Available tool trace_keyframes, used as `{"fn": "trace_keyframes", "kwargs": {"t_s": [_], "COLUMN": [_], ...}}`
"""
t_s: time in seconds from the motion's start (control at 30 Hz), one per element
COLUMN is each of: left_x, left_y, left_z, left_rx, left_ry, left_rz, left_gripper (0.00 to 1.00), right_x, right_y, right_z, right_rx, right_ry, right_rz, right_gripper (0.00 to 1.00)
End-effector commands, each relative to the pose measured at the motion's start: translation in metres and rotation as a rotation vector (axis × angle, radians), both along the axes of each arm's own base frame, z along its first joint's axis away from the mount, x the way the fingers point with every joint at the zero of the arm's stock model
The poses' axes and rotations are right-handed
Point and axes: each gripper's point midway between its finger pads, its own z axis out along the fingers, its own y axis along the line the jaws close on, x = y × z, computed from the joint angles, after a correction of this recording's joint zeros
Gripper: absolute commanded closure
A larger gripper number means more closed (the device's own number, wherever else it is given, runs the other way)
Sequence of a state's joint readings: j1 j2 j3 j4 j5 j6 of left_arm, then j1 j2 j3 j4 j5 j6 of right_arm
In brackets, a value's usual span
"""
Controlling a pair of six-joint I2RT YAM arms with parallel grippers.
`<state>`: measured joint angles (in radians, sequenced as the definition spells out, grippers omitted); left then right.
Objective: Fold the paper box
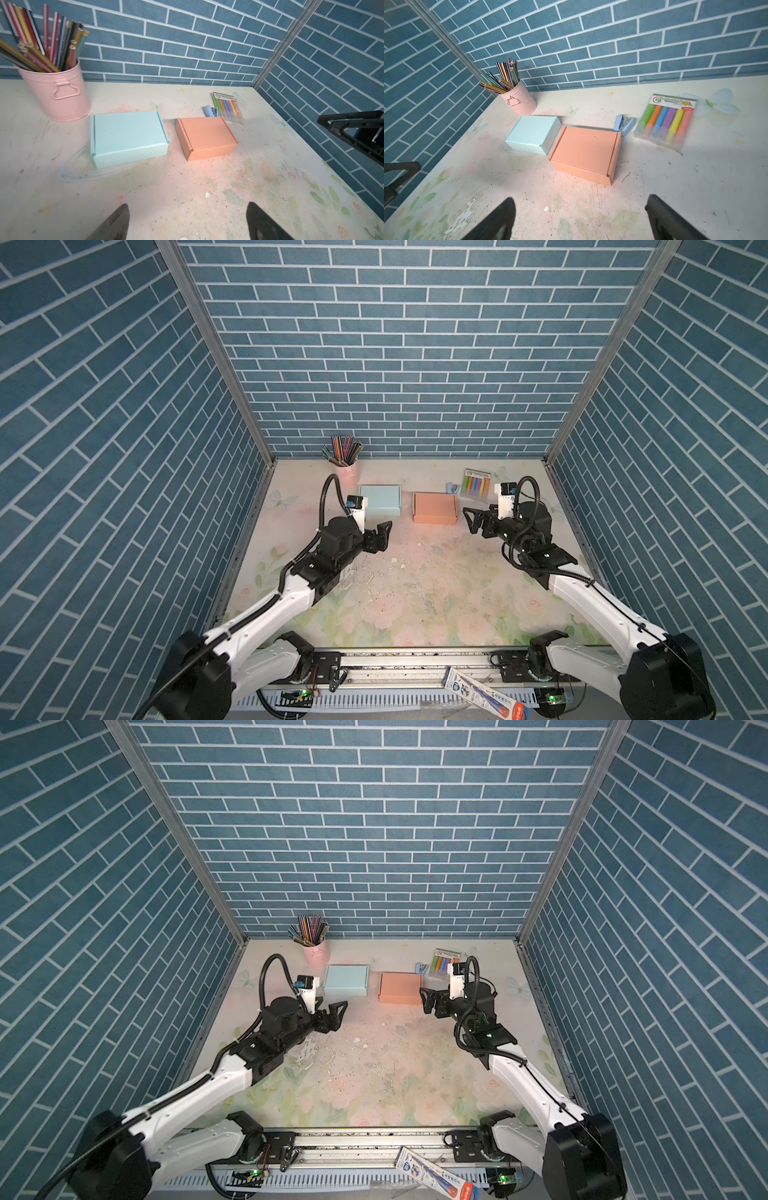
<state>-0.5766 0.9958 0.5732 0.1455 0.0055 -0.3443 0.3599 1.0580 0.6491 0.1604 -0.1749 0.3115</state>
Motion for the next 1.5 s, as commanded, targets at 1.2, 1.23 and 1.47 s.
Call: {"fn": "trace_keyframes", "kwargs": {"t_s": [1.2,1.23,1.47], "left_x": [-0.064,-0.064,-0.062], "left_y": [0.156,0.158,0.165], "left_z": [-0.006,-0.006,-0.007], "left_rx": [-0.027,-0.022,0.077], "left_ry": [-0.163,-0.166,-0.244], "left_rz": [0.617,0.626,0.644], "left_gripper": [0.12,0.12,0.12], "right_x": [-0.076,-0.077,-0.076], "right_y": [-0.133,-0.132,-0.130], "right_z": [-0.029,-0.030,-0.042], "right_rx": [-0.197,-0.204,-0.247], "right_ry": [-0.246,-0.256,-0.271], "right_rz": [-0.522,-0.511,-0.492], "right_gripper": [0.02,0.02,0.02]}}
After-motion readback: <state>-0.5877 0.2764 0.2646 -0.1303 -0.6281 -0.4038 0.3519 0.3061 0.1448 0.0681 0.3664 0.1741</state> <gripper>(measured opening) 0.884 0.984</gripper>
